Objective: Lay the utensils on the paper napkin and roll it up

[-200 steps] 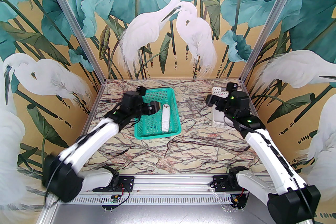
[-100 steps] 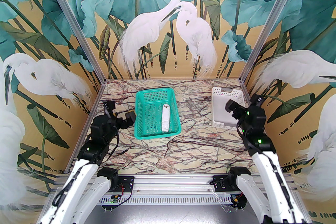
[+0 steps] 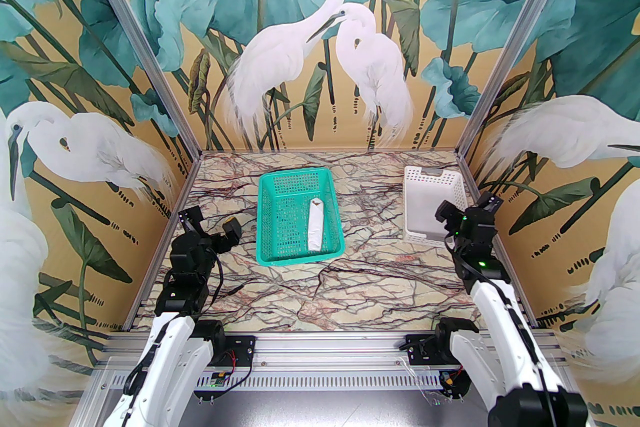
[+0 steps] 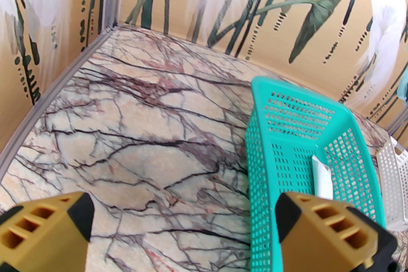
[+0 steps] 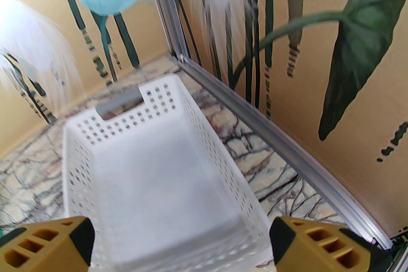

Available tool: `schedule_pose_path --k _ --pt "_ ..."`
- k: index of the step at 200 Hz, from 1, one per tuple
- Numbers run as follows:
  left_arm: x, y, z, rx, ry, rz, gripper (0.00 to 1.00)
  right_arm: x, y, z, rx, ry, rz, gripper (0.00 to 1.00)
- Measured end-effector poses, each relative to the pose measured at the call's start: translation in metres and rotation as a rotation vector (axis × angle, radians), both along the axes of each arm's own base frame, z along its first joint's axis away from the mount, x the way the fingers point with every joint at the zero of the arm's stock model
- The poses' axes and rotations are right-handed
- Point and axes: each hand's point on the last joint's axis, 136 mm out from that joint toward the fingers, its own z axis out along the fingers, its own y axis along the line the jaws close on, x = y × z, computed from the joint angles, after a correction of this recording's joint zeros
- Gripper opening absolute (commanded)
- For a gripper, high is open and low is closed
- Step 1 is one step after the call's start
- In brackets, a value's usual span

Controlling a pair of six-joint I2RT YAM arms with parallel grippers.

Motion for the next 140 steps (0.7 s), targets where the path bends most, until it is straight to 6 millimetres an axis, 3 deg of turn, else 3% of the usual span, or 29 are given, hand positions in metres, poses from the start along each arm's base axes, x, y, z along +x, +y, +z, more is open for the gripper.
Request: schedule_pose_path --k 62,108,140 --pt "0.008 0.01 -0.019 0.046 0.001 0.042 0.99 0.036 0.001 -0.05 -0.056 0.048 0.05 0.99" --pt "0.017 0.009 -0.036 0.062 0.035 0.031 0.99 0.063 0.03 -0.062 -0.136 0.02 0.187 0.99" --pt "0.025 0.005 -0.039 0.063 0.033 0.001 0.99 0.077 0.041 -0.059 -0.192 -0.021 0.254 0.99"
